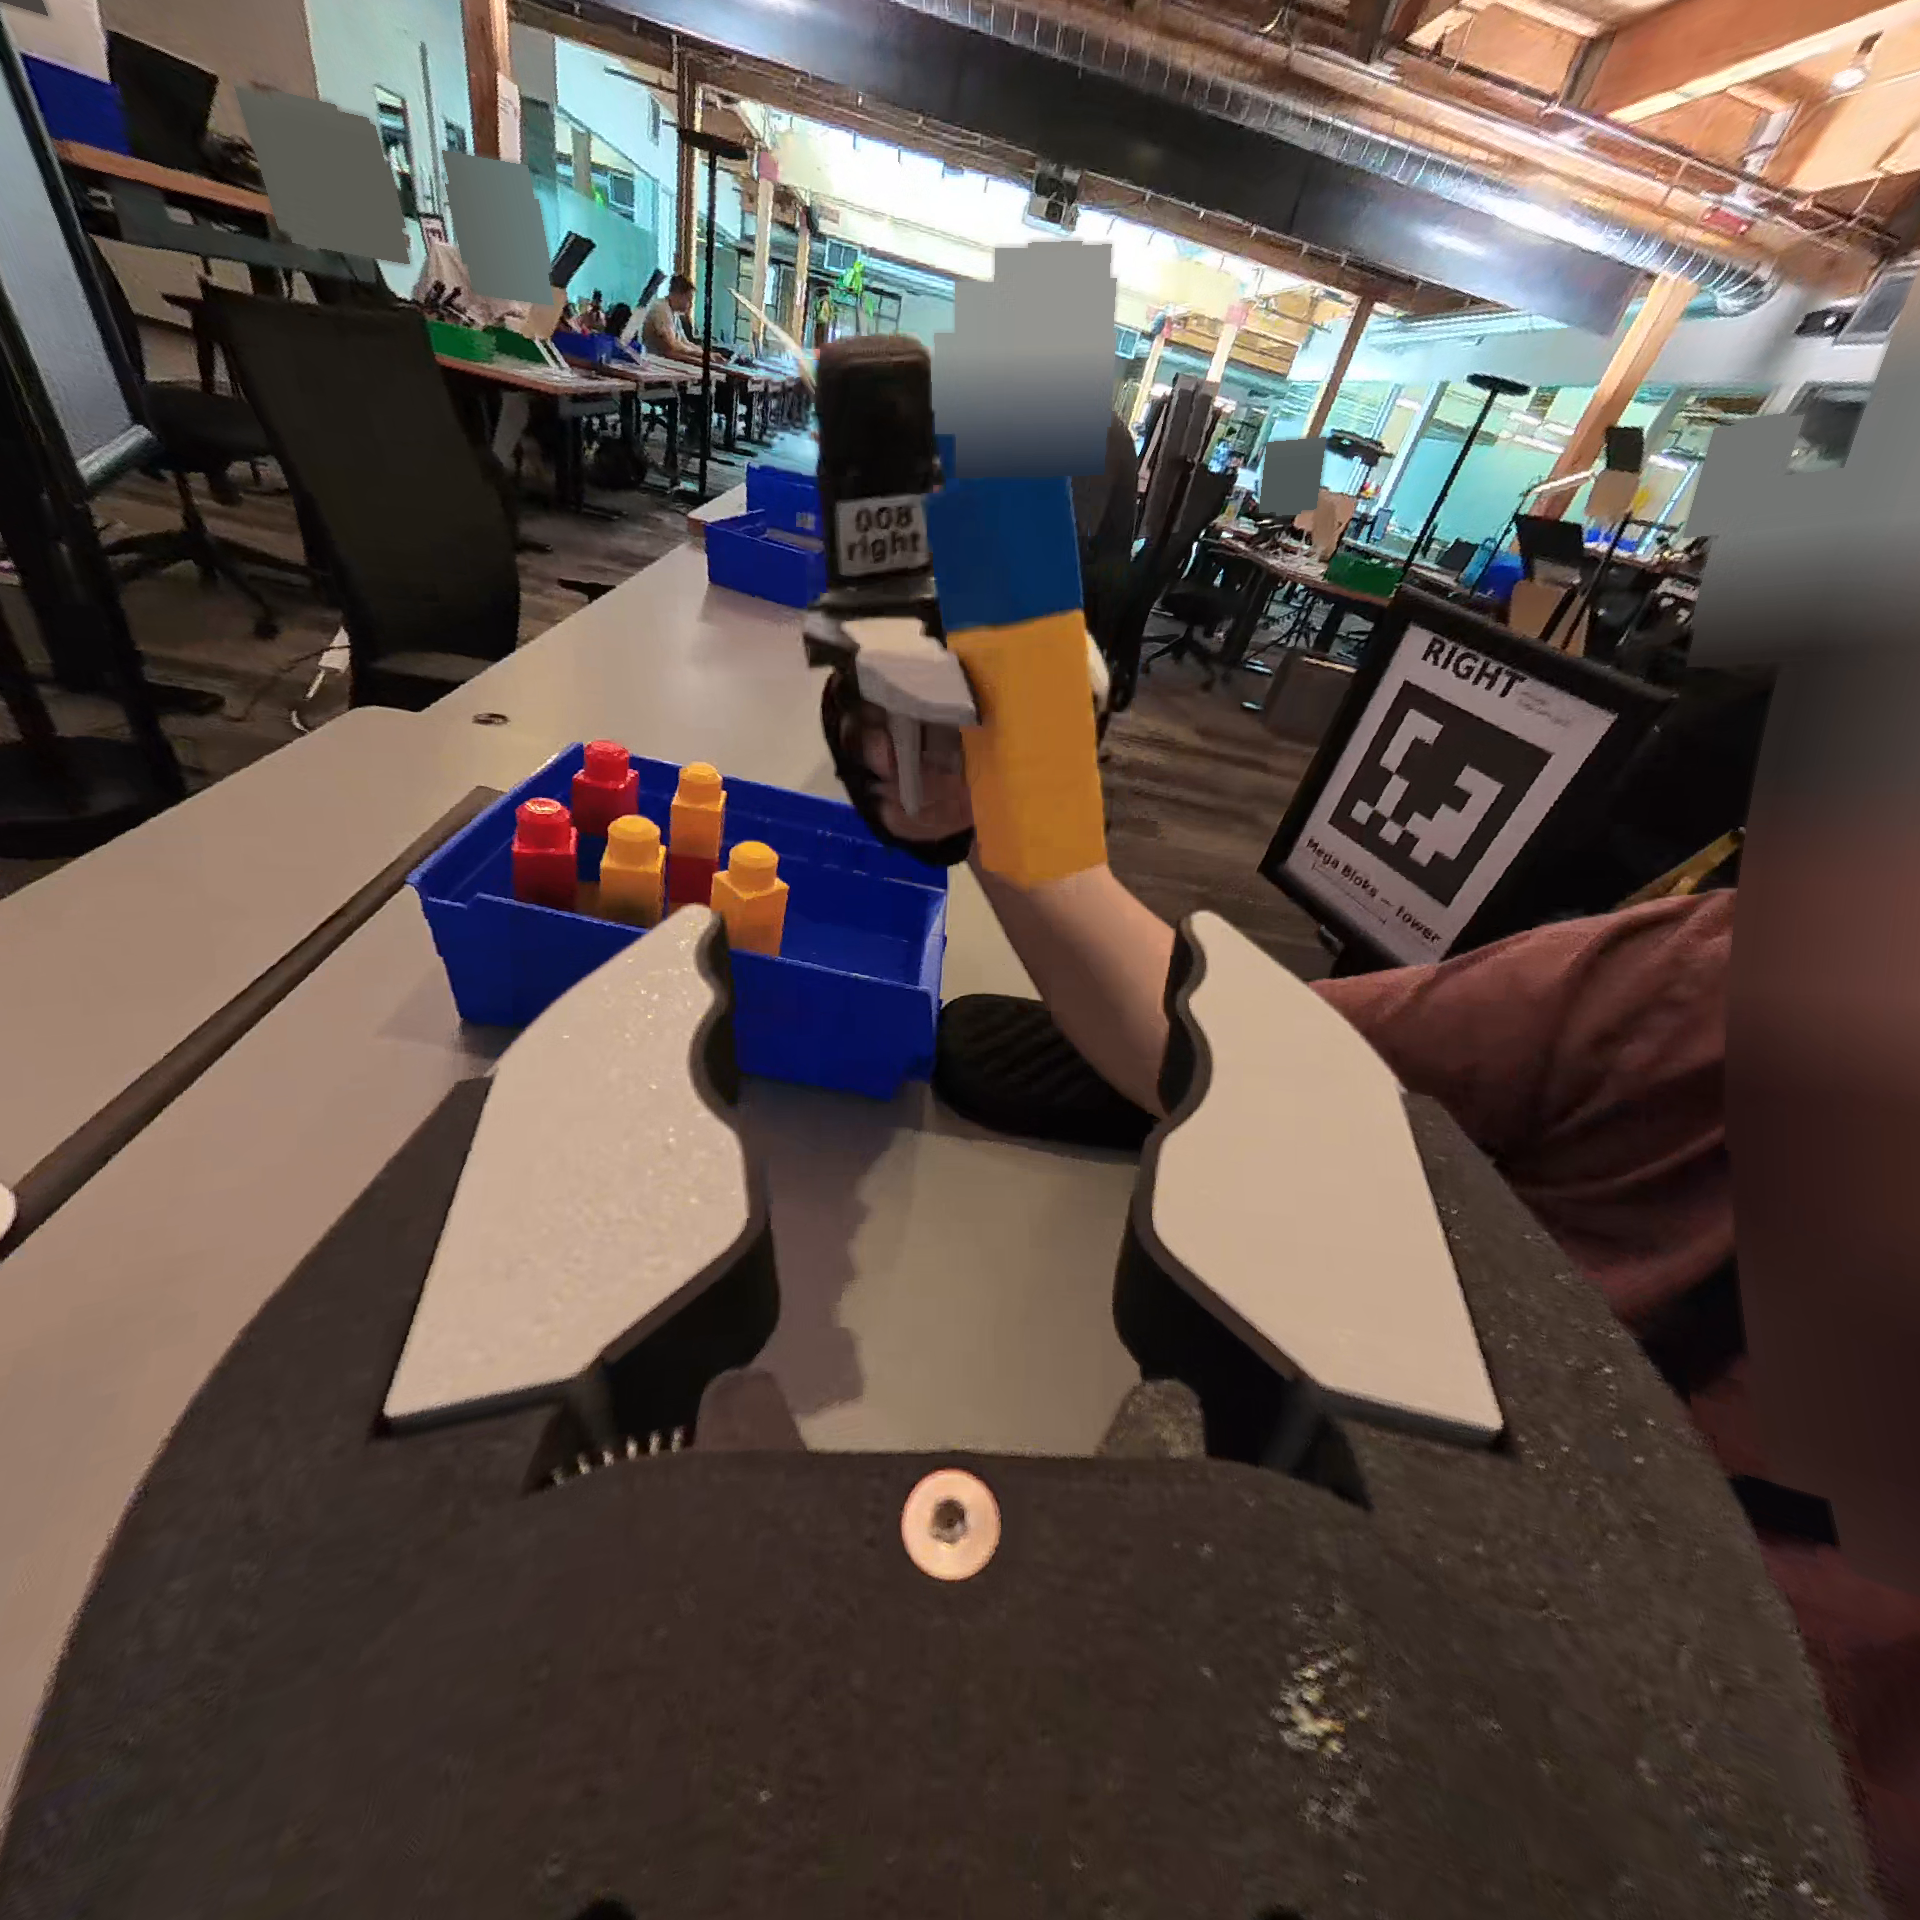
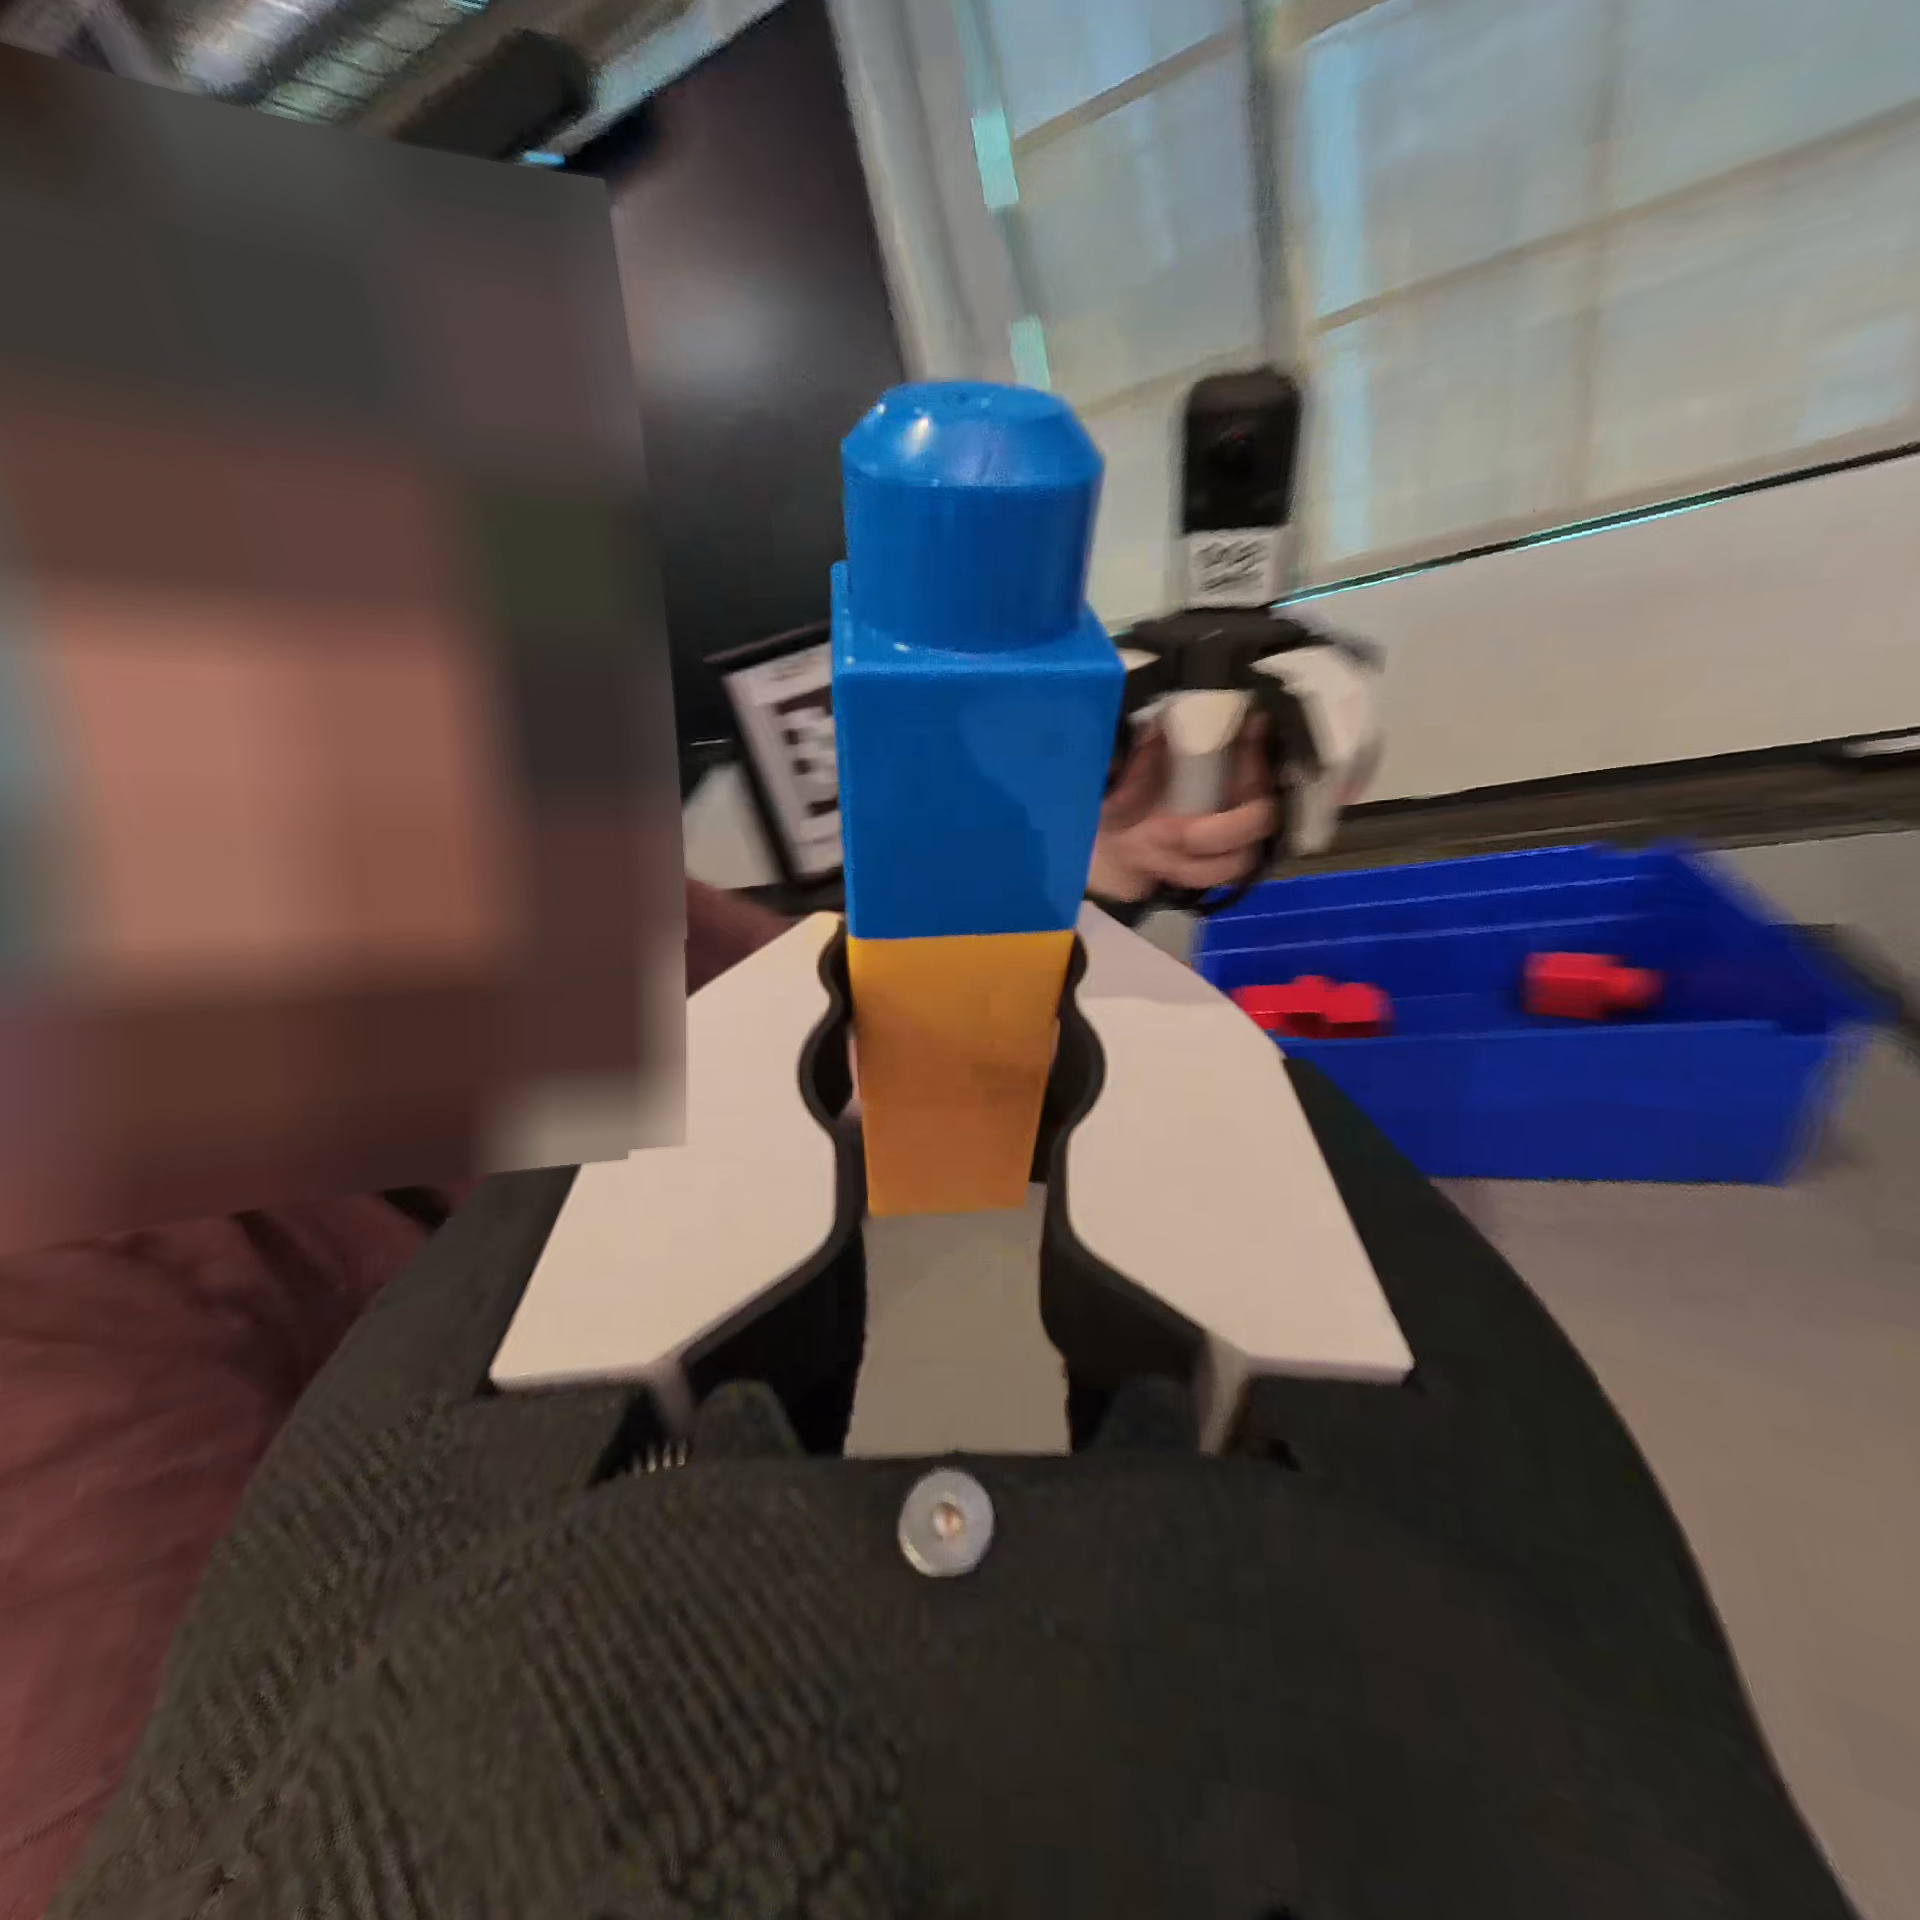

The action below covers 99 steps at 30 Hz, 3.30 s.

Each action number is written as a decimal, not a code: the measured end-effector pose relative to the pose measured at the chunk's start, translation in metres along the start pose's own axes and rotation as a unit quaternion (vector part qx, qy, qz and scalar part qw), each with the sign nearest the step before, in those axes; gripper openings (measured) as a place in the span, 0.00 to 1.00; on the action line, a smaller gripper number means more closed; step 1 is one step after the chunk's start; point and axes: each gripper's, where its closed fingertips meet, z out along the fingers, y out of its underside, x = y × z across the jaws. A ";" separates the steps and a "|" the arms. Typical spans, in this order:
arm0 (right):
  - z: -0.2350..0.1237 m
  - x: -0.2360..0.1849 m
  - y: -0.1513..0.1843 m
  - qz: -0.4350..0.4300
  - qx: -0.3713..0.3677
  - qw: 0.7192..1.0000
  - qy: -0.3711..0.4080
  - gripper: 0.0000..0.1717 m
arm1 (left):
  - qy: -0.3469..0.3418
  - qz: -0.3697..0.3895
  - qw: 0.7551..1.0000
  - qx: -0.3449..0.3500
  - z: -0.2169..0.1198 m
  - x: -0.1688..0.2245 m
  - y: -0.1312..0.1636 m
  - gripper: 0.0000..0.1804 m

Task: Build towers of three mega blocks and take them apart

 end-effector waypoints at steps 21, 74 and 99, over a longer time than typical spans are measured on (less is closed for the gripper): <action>-0.302 0.067 0.150 0.022 -0.048 0.614 0.788 0.22 | -0.004 -0.017 1.000 -0.024 0.007 0.005 0.003 0.40; -0.283 0.027 0.210 0.146 -0.225 0.684 0.678 0.22 | 0.014 -0.035 0.993 -0.110 0.039 0.010 0.039 0.38; -0.309 0.072 0.187 0.138 -0.197 0.624 0.743 0.22 | 0.007 -0.050 0.992 -0.111 0.037 0.005 0.041 0.39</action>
